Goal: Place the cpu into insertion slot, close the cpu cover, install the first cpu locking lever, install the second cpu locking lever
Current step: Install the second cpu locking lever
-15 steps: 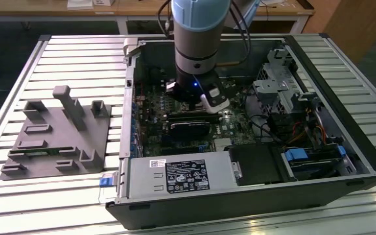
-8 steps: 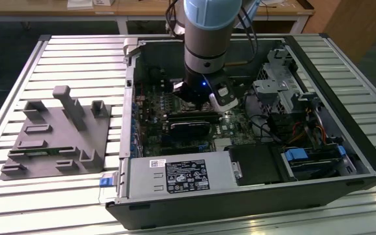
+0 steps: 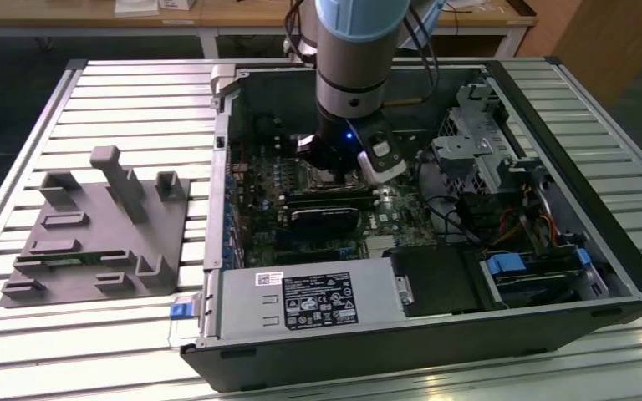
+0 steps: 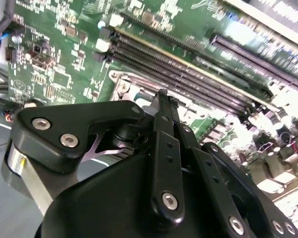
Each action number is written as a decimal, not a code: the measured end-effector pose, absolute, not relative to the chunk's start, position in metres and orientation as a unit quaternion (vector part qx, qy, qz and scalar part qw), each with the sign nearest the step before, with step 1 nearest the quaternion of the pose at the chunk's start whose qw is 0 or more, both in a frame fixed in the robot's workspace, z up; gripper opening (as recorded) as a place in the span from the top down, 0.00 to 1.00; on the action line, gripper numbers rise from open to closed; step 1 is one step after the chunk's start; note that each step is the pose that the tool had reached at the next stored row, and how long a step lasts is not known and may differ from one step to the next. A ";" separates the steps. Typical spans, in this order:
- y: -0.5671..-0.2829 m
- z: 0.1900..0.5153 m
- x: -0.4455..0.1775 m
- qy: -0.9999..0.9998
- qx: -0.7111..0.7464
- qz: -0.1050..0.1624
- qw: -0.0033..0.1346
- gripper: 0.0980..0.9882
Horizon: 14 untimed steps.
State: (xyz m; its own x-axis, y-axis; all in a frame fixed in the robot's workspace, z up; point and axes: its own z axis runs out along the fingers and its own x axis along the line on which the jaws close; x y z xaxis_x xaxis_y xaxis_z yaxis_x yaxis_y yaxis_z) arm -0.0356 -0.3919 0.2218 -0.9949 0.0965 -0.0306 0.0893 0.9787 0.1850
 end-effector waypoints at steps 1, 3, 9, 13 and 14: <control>-0.390 0.222 -0.036 0.994 0.047 0.092 0.020 0.99; -0.385 0.222 -0.036 0.994 0.047 0.092 0.020 0.99; -0.371 0.221 -0.036 0.994 0.047 0.092 0.020 0.99; -0.362 0.221 -0.036 0.994 0.047 0.092 0.020 0.99; -0.360 0.221 -0.036 0.994 0.047 0.092 0.020 0.99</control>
